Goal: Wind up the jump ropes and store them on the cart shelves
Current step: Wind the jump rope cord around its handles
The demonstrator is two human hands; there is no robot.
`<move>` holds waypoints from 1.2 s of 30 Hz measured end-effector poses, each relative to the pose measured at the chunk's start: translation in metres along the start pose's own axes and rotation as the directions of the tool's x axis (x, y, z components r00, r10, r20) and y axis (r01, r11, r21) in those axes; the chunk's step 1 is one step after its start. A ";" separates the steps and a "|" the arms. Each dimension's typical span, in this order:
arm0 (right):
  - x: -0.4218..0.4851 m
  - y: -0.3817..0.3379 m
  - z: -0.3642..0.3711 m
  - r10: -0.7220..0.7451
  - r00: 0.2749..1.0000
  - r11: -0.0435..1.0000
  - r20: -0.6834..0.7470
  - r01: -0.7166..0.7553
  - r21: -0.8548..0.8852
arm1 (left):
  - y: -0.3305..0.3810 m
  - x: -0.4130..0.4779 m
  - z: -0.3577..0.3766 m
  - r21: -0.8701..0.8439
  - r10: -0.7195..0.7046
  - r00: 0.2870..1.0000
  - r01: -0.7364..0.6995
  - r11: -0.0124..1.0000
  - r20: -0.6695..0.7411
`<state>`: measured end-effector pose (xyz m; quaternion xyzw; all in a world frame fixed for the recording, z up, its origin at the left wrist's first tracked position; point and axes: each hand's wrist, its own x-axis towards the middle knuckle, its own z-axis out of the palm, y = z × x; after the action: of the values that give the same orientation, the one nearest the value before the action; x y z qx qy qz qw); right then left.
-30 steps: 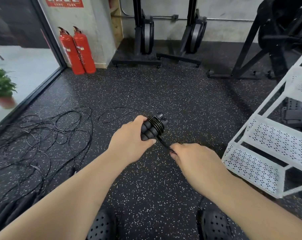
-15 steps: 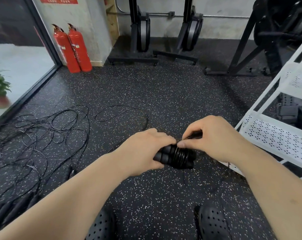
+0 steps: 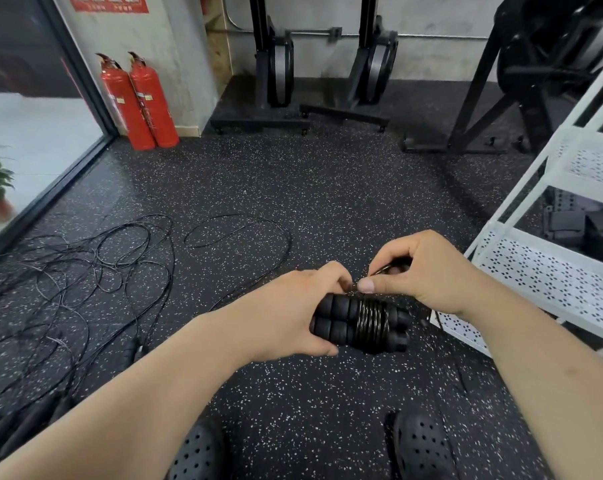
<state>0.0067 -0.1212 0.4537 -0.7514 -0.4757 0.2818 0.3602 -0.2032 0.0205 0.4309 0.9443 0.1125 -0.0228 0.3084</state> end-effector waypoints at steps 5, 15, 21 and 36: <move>-0.003 0.005 0.001 0.016 0.999 0.997 0.032 -0.019 0.072 | 0.008 -0.006 -0.005 -0.097 0.033 0.999 -0.036 0.995 -0.037; 0.005 0.018 0.037 0.291 0.957 0.956 -0.003 -0.291 0.023 | 0.002 -0.010 -0.013 -0.334 -0.118 0.957 0.024 0.942 -0.265; 0.008 0.013 0.074 0.156 0.983 0.958 -0.100 -0.175 -0.228 | -0.020 0.002 -0.010 -0.418 -0.312 0.861 0.131 0.899 -0.402; -0.021 -0.042 0.078 -0.295 0.955 0.507 -0.042 0.119 -0.854 | -0.056 0.004 -0.006 -0.145 -0.414 0.815 0.390 0.909 -0.405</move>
<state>-0.0825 -0.1077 0.4438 -0.7907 -0.6038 -0.0978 0.0261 -0.2119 0.0693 0.4030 0.8718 0.3747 0.1230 0.2904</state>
